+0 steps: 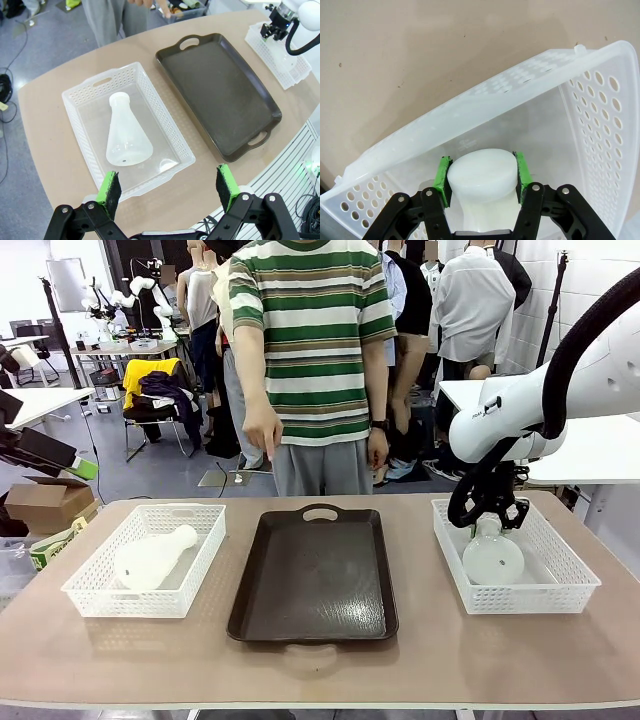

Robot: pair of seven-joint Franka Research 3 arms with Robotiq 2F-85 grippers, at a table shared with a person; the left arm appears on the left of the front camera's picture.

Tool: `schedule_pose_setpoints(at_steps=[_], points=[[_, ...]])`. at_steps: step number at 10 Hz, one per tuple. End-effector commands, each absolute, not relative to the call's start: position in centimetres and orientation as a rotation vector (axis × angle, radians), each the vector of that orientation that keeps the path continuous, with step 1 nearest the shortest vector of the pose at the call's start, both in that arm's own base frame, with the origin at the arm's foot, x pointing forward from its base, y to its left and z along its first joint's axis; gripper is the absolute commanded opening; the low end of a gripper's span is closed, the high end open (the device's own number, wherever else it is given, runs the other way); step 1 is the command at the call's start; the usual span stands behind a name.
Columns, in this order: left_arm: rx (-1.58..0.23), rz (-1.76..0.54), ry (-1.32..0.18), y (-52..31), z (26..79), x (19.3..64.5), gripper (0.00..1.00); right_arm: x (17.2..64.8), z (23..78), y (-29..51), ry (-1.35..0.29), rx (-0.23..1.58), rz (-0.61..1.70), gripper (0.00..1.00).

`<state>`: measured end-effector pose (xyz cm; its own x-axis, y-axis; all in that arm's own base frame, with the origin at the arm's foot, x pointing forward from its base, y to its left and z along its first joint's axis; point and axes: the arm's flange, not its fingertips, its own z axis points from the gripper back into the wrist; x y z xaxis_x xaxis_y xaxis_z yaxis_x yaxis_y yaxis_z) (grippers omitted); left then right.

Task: Prepare the laboratory tools.
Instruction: While moving the picked Big flask to the Handle tray indicated by the person, stop as directed by the person.

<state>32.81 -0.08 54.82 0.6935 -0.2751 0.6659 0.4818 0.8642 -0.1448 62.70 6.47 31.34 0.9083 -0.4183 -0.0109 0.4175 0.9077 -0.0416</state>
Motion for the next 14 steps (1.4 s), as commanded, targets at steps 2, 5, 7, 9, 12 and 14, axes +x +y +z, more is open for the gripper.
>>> schedule_pose_setpoints(at_steps=[2,5,7,9,12,14], points=[[-0.314,-0.449,-0.680,0.3,54.7,32.8,1.00,62.7,31.3,6.4,0.007,-0.034,-0.434,0.00],[-0.314,-0.449,-0.680,0.3,54.7,32.8,1.00,62.7,31.3,6.4,0.007,-0.034,-0.434,0.00],[-0.314,-0.449,-0.680,0.3,54.7,32.8,1.00,62.7,31.3,6.4,0.007,-0.034,-0.434,0.00],[-0.314,-0.449,-0.680,0.3,54.7,32.8,1.00,62.7,31.3,6.4,0.007,-0.034,-0.434,0.00],[-0.314,-0.449,-0.680,0.3,54.7,32.8,1.00,62.7,31.3,6.5,0.020,-0.039,-0.431,0.00],[-0.314,-0.449,-0.680,0.3,54.7,32.8,1.00,61.7,33.4,6.4,0.018,-0.032,-0.457,0.00]])
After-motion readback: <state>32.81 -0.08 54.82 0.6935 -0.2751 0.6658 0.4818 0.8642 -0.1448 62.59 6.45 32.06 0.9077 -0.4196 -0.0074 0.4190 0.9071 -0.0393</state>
